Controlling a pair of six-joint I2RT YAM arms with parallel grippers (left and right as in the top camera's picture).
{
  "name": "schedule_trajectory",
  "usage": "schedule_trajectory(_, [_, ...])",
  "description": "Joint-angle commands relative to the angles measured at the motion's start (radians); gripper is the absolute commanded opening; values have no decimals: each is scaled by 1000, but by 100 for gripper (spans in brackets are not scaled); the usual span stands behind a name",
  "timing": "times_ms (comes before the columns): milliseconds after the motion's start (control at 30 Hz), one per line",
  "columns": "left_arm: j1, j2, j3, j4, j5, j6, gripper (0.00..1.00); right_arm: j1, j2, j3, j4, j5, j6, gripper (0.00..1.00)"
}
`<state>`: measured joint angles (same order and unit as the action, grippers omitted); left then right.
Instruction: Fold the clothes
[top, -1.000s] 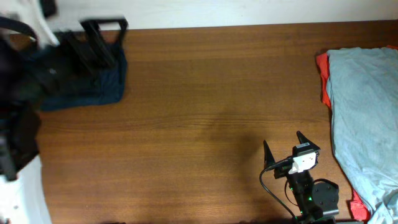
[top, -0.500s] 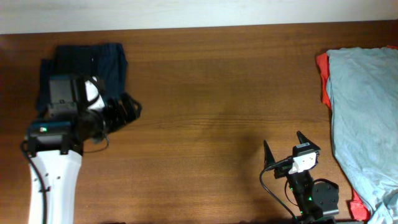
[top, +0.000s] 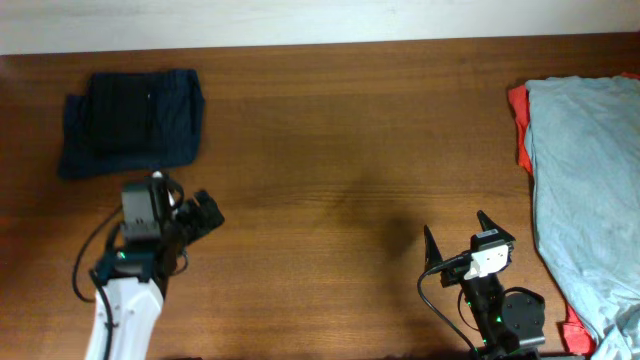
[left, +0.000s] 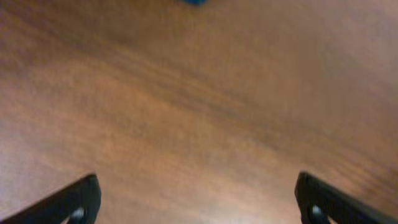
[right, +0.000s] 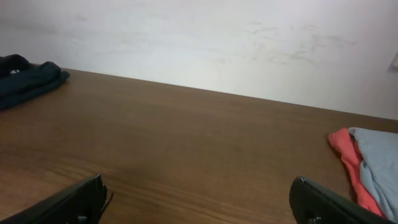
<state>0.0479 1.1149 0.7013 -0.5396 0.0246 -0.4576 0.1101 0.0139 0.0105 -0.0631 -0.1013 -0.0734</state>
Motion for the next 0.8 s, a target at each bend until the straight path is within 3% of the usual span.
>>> schedule_trajectory(0, [-2, -67, -144, 114, -41, 2, 99, -7, -10, -5, -5, 9, 11, 99])
schedule_trajectory(400, [-2, -264, -568, 596, -51, 2, 99, -7, -10, -5, -5, 9, 11, 99])
schedule_trajectory(767, [-2, -364, -673, 689, -52, 2, 99, -7, -10, -5, -5, 9, 11, 99])
